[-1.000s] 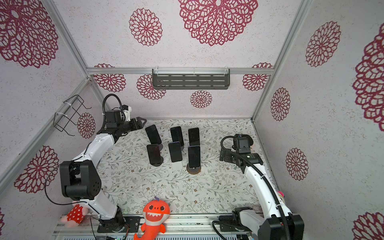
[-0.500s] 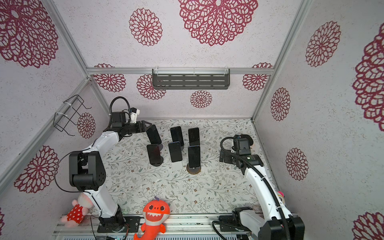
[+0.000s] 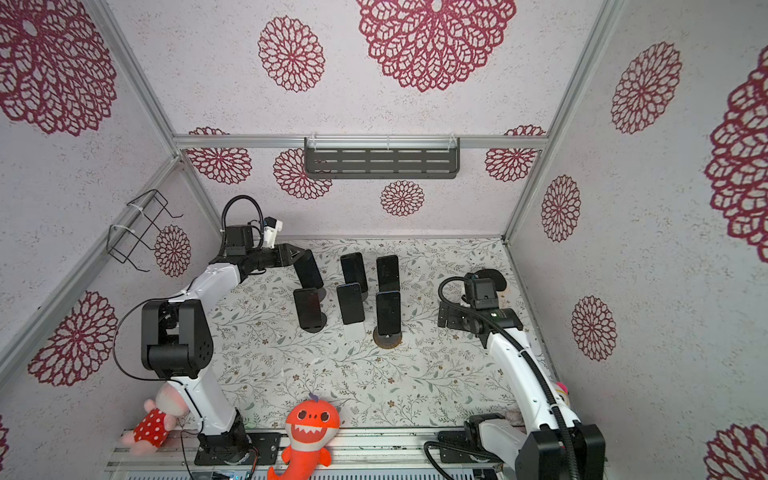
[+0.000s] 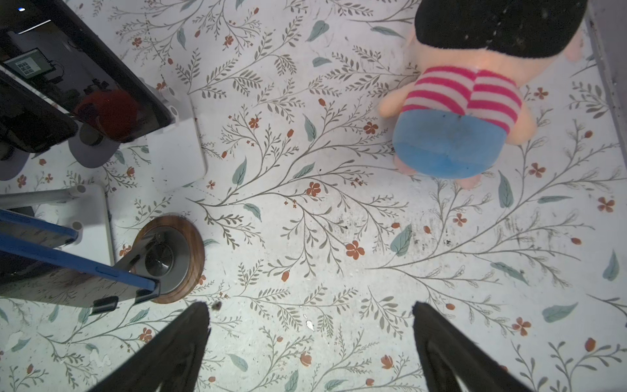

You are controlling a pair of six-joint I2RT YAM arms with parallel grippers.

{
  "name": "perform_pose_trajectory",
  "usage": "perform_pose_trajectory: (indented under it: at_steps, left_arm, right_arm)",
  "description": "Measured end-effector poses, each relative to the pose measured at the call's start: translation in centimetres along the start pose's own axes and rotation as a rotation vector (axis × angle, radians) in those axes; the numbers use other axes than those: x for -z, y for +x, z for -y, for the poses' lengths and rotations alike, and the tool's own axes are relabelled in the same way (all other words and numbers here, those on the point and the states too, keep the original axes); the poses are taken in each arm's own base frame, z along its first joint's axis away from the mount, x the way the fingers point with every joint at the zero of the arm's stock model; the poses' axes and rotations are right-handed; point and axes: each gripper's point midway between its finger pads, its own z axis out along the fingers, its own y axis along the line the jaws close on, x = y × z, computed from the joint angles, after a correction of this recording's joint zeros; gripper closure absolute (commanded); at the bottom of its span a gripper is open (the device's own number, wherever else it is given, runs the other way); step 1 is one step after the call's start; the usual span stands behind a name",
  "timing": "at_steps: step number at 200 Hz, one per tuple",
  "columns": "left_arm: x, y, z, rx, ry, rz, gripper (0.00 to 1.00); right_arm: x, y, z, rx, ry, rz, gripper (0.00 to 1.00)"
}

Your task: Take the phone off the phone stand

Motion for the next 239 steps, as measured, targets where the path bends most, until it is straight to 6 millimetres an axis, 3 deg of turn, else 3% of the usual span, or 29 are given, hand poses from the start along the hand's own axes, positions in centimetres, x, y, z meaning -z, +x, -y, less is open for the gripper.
perform_pose_trajectory:
  at_steps: [68,173,201,239]
  left_arm:
    - [-0.5,1.0,-0.5,0.008,-0.002,-0.021,0.81]
    - [0.0,1.0,-0.5,0.015,-0.025,-0.026,0.89]
    - [1.0,0.1,0.2,0.015,-0.042,-0.006,0.92]
    - [3.5,-2.3,2.5,-0.007,-0.039,0.05,0.92]
  right_arm:
    - [-0.5,0.6,0.1,0.008,0.004,-0.019,0.03]
    - [-0.3,0.6,0.1,0.014,0.002,-0.017,0.04]
    - [0.0,0.3,-0.2,0.025,-0.004,-0.008,0.04]
    - [1.2,-1.4,-1.3,0.049,-0.039,0.034,0.06]
